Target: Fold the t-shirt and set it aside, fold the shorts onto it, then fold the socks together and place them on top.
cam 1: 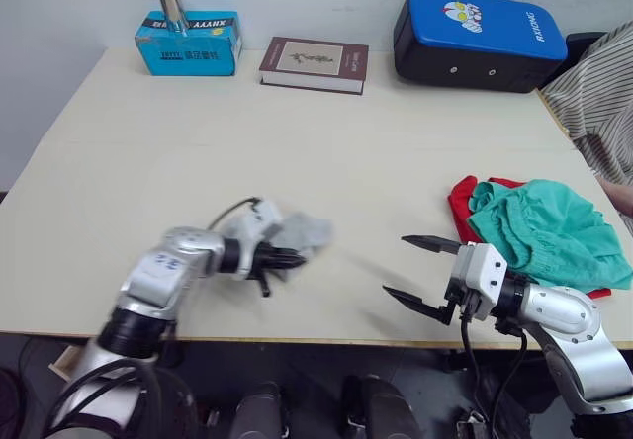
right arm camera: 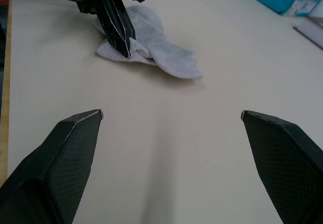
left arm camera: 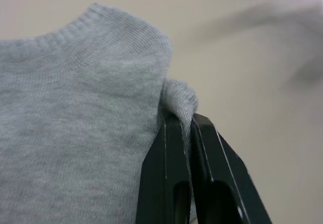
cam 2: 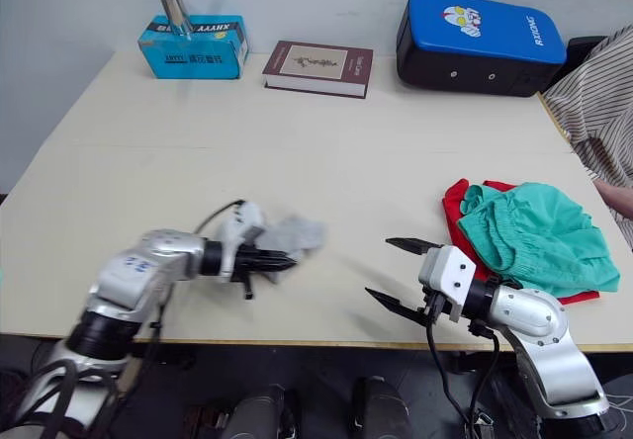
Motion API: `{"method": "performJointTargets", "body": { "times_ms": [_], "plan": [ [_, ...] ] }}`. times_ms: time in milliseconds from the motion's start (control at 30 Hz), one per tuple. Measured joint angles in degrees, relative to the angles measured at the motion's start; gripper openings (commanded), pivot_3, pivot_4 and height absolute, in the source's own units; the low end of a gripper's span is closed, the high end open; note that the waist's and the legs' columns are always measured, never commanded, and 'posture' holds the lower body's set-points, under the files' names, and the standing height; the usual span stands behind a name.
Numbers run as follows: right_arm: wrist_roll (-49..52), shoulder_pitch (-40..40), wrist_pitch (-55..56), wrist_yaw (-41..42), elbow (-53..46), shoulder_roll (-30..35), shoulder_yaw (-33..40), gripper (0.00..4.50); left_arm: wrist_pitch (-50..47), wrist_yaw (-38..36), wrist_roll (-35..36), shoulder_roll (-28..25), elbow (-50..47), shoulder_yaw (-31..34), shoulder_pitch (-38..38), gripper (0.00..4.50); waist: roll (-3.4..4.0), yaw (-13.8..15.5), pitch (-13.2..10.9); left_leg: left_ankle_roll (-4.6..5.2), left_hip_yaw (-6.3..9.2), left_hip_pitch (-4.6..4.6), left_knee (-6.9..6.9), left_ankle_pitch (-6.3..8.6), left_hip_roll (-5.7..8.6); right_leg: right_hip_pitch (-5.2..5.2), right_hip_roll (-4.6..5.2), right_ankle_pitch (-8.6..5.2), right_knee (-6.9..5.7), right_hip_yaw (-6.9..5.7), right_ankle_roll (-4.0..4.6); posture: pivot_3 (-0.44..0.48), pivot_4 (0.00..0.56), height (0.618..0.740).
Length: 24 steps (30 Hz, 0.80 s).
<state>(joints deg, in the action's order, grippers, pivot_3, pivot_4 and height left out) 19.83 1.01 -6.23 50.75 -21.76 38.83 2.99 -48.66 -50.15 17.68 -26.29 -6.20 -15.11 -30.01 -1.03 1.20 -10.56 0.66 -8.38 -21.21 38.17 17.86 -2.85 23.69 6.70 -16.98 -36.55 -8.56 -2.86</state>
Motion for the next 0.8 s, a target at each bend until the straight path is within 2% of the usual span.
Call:
{"method": "performJointTargets", "body": {
  "times_ms": [33, 133, 267, 400, 467, 533, 600, 700, 800],
  "plan": [
    [0.0, 0.0, -1.3, -0.6, -0.6, 0.0, 0.0, 4.50, -0.4, 0.7, -0.1, 2.2, 0.7, -1.7, -0.8, 0.50, -0.02, 0.0, 0.0, 0.00, 0.00, -0.01, 0.00, -0.02, -0.02, 0.01, 0.00, 0.01, 0.00, 0.01, 0.01, 0.000, 0.150, 0.740],
    [-0.1, 0.1, -4.3, -1.8, -1.9, 0.4, 0.1, 4.50, -1.5, 1.5, 0.1, 6.5, 1.0, -4.5, -2.3, 1.32, -0.03, -0.1, 0.0, -0.02, 0.00, -0.01, -0.01, -0.02, -0.07, 0.02, -0.03, 0.01, 0.01, 0.02, 0.02, 0.000, 0.150, 0.740],
    [-0.9, 0.7, -6.0, -2.7, -3.3, 1.5, 0.0, 4.50, 1.0, 0.9, 0.4, 6.9, 0.1, -4.3, -2.5, 2.53, -0.03, -0.1, 0.0, -0.07, 0.00, -0.01, -0.03, -0.04, -0.14, 0.03, -0.06, 0.01, 0.04, 0.01, 0.03, 0.000, 0.150, 0.740],
    [-1.6, 1.7, -6.2, -3.4, -3.5, 1.5, 0.0, 4.50, 7.3, -5.8, 4.5, 2.5, -3.6, 1.0, -1.0, 2.53, -0.03, -0.2, 0.0, -0.10, 0.01, -0.01, -0.03, -0.04, -0.20, 0.03, -0.07, 0.00, 0.05, -0.01, 0.07, 0.000, 0.150, 0.740],
    [-1.8, 1.9, -5.0, -2.2, -3.8, 1.6, -0.5, 4.50, 11.8, -12.5, 7.0, -3.6, -4.4, 4.1, -0.3, 2.53, -0.03, -0.5, 0.0, -0.13, 0.01, -0.01, -0.04, -0.04, -0.23, 0.04, -0.11, -0.01, 0.06, -0.03, 0.10, 0.000, 0.150, 0.740],
    [-2.4, 2.3, -3.9, -0.9, -4.0, 1.8, -1.5, 4.50, 15.4, -15.7, 7.1, -7.5, -3.6, 7.1, -0.2, 2.53, 0.01, -0.5, 0.0, -0.11, 0.02, -0.01, -0.05, -0.03, -0.25, 0.04, -0.12, -0.01, 0.08, -0.05, 0.11, 0.000, 0.150, 0.740],
    [-4.2, 2.2, -2.5, -0.2, -3.9, 2.0, -3.8, 4.50, 20.1, -17.2, 6.2, -9.8, 0.3, 9.1, -0.9, 2.53, 0.01, -0.4, -0.1, 0.10, 0.02, -0.02, -0.05, 0.09, -0.23, 0.03, -0.10, -0.01, 0.10, -0.05, 0.11, 0.000, 0.150, 0.740],
    [-8.7, -0.3, -0.8, -0.9, -2.1, 0.7, -8.2, 4.50, 30.0, -17.8, 0.2, -13.1, 11.9, 9.2, -2.7, 2.53, 0.01, -0.4, -0.1, 0.17, 0.02, -0.05, -0.03, 0.13, -0.21, 0.06, -0.10, 0.00, 0.12, -0.08, 0.13, 0.000, 0.150, 0.740],
    [-12.9, -3.2, 0.9, -2.1, 1.7, -0.8, -11.5, 4.50, 38.3, -17.3, -5.0, -13.0, 23.5, 8.4, -5.0, 2.53, 0.01, -0.3, -0.1, 0.08, 0.02, -0.13, -0.03, 0.08, -0.19, 0.10, -0.10, 0.00, 0.13, -0.11, 0.13, 0.000, 0.150, 0.740]
  ]
}}
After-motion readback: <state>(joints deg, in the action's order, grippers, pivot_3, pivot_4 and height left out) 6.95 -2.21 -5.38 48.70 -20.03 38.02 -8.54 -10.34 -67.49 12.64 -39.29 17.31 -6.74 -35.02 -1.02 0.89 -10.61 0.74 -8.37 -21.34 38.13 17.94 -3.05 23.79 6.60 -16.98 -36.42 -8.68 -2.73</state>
